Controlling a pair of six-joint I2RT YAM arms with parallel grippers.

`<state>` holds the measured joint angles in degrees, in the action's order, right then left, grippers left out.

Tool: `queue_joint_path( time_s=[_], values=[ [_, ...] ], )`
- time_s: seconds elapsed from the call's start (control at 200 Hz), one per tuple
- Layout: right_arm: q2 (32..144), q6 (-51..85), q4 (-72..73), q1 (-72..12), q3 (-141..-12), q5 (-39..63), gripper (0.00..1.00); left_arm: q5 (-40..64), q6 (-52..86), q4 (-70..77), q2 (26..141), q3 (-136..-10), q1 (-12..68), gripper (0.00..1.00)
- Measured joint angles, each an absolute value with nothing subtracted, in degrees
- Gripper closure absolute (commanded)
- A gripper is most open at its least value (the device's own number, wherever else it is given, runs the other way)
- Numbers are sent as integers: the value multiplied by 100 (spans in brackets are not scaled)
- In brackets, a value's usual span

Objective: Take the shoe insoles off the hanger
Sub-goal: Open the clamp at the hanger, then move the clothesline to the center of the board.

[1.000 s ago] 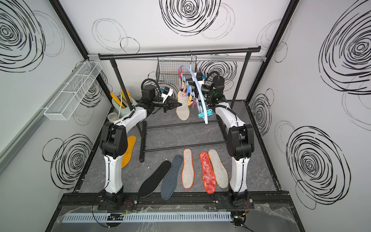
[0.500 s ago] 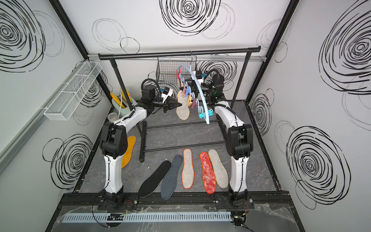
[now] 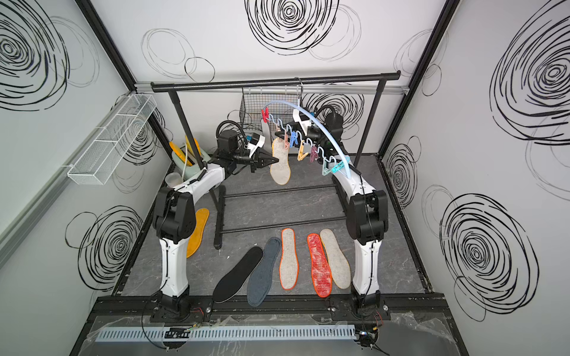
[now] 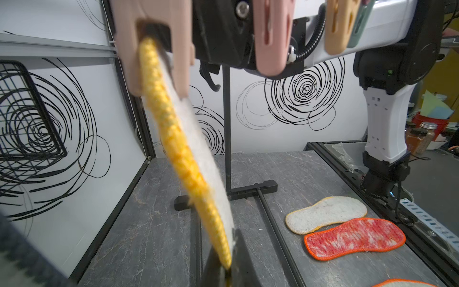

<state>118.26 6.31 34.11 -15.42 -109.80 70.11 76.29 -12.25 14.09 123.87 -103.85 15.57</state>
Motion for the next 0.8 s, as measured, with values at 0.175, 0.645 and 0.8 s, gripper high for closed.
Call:
queue_joint_path(
  time_s=[0.175,0.645,0.8],
  values=[
    [11858,659,3415,-1542,-11002,6973,86,7443,-1308,1162,12387,-10383,1559,100],
    [11911,735,3393,-1542,-11013,6709,23,5787,-62,1345,11080,-7758,1664,100],
    [11907,733,3468,-1542,-10847,6617,22,5339,202,1343,10099,-7247,1839,98]
  ],
)
